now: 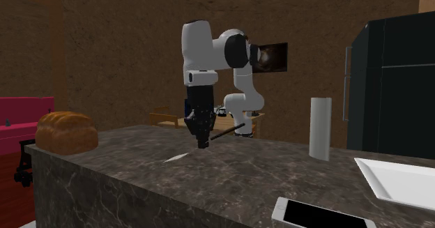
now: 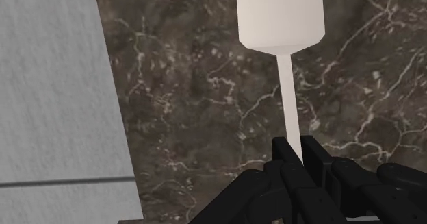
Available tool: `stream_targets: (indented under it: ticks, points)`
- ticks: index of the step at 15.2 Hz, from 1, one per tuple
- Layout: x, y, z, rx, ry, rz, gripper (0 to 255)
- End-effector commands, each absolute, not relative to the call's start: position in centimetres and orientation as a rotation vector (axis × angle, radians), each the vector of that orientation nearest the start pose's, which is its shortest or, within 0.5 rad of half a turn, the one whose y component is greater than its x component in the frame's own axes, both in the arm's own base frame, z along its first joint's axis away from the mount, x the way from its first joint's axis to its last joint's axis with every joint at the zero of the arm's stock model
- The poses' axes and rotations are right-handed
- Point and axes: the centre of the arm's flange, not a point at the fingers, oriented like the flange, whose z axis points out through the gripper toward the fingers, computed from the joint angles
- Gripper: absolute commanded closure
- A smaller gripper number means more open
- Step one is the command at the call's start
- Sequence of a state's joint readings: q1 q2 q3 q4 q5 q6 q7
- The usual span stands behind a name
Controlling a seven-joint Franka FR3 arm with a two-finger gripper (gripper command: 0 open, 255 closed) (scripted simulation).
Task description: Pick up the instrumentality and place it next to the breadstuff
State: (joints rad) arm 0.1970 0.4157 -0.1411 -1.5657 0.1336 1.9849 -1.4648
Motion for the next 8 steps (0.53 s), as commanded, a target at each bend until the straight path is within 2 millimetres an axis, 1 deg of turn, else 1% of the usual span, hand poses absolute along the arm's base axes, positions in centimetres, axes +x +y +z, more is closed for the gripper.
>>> stream_targets:
  ticks: [1, 8]
  points:
    - [67.4, 5.8, 41.8, -2.287, -2.087, -0.075, 255]
    - [67.4, 5.8, 45.5, -2.287, -2.087, -0.075, 255]
